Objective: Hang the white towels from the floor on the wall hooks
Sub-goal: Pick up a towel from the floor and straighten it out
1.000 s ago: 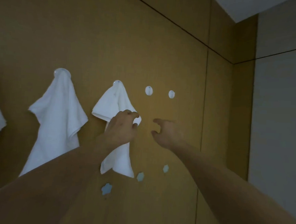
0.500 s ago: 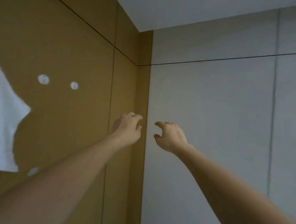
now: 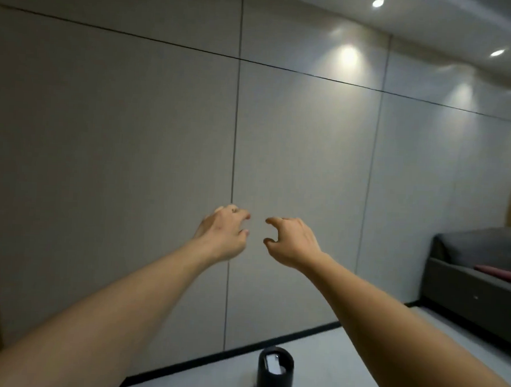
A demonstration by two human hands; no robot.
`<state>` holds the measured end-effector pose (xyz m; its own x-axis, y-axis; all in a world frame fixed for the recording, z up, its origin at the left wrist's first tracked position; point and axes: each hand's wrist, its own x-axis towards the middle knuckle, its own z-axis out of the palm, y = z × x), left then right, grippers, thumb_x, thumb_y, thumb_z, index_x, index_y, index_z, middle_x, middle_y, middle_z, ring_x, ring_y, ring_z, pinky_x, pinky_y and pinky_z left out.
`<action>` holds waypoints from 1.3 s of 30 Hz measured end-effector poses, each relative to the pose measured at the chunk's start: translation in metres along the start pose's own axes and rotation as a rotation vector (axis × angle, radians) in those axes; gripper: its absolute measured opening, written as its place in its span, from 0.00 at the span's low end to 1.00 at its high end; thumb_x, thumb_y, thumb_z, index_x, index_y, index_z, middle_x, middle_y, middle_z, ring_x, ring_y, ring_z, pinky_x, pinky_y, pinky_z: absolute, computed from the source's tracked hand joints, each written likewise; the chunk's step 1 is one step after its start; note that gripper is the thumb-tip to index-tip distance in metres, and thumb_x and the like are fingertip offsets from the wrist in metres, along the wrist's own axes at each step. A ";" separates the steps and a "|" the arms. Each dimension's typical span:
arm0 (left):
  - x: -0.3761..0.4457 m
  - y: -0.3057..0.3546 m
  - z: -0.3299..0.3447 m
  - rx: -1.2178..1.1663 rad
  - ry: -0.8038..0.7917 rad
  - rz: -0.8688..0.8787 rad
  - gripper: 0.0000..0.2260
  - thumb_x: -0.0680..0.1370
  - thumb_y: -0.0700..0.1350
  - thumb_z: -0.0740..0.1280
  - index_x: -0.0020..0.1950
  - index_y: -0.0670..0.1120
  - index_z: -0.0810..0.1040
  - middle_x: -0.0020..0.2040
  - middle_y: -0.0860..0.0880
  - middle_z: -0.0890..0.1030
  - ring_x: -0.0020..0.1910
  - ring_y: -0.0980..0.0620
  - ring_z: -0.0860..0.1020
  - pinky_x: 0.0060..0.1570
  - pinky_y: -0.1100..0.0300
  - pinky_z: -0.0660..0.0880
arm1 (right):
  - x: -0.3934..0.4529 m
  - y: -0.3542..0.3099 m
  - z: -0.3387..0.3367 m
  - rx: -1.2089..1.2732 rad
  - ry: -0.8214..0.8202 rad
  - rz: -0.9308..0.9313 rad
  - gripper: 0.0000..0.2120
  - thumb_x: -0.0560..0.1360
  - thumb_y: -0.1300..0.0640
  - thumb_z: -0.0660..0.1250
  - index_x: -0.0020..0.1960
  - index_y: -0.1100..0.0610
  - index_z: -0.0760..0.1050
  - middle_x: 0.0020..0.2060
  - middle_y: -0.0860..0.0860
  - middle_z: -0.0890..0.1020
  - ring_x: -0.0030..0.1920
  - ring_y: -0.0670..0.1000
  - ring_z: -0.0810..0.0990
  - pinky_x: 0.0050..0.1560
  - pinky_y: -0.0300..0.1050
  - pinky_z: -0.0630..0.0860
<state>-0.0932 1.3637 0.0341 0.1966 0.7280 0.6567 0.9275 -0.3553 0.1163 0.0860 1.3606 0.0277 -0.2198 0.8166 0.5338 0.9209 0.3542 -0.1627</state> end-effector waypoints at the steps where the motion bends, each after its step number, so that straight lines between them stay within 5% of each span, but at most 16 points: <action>1: 0.012 0.026 0.022 -0.033 -0.026 0.037 0.17 0.76 0.54 0.64 0.65 0.54 0.73 0.63 0.51 0.75 0.62 0.48 0.73 0.58 0.53 0.72 | -0.009 0.032 -0.004 -0.022 -0.002 0.053 0.26 0.75 0.46 0.65 0.72 0.50 0.68 0.63 0.54 0.78 0.64 0.59 0.73 0.62 0.52 0.73; 20: 0.134 0.441 0.384 -0.463 -0.451 0.639 0.19 0.78 0.53 0.62 0.68 0.54 0.69 0.65 0.50 0.72 0.63 0.47 0.71 0.59 0.51 0.71 | -0.164 0.491 -0.037 -0.252 -0.038 0.940 0.25 0.74 0.48 0.66 0.70 0.49 0.70 0.63 0.50 0.78 0.62 0.54 0.76 0.59 0.49 0.75; 39: 0.155 0.630 0.699 -0.407 -0.923 0.786 0.19 0.78 0.51 0.63 0.68 0.51 0.71 0.66 0.47 0.71 0.64 0.44 0.70 0.60 0.49 0.71 | -0.286 0.787 0.099 0.029 -0.204 1.437 0.23 0.74 0.50 0.67 0.68 0.51 0.73 0.56 0.50 0.80 0.58 0.51 0.78 0.53 0.44 0.74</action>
<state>0.7440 1.6629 -0.3115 0.9437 0.3189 -0.0874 0.3307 -0.9073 0.2597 0.8413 1.4511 -0.3353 0.8263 0.5160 -0.2258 0.3750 -0.8031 -0.4631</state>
